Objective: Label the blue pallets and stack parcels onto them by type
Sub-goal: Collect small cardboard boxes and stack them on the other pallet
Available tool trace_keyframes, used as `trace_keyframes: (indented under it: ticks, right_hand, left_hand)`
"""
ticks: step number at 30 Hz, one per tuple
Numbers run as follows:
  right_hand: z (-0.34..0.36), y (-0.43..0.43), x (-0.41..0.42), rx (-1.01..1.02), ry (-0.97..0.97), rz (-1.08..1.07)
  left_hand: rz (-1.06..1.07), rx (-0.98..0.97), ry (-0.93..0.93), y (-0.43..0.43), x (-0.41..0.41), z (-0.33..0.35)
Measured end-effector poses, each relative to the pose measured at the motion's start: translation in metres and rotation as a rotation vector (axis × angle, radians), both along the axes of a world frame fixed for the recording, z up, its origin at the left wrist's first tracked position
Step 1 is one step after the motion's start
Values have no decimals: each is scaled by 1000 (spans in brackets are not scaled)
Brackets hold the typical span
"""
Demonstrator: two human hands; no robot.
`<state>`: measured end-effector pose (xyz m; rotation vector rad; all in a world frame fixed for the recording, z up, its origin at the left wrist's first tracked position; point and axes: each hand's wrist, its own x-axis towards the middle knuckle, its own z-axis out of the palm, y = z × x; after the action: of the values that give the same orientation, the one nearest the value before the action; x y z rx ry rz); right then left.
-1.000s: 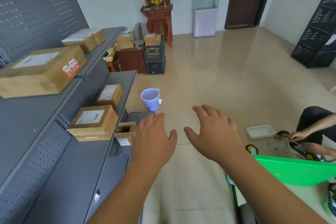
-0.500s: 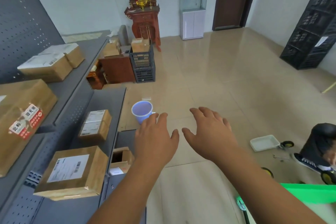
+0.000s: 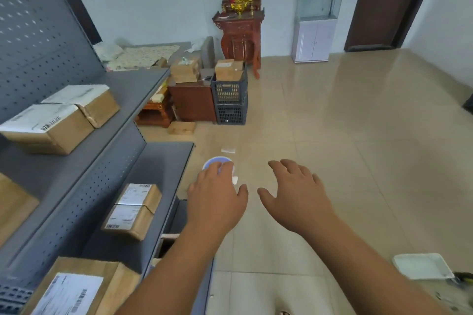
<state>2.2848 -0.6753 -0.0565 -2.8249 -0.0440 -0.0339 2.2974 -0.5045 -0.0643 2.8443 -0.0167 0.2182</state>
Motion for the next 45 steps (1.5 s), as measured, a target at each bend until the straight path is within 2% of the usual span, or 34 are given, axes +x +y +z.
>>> trace_keyframes:
  ticks: [8,17,30,40,45]
  right_hand:
    - [-10,17,109,-9,24,231]
    - [-37,118,190,-9,63,463]
    - [-88,264,245,-43,223,765]
    - [-140,333,286,-96,353,1054]
    - [-159,343,305,-122,336,1210]
  left_hand:
    - [205,-49,66,13,61,-18]
    - [419,-76,124,100,103,-44]
    - [732,-35,367,217,106,-89]
    - [1044,-170,468,226,106,-117]
    - [1211,-263,477,218,122,-128]
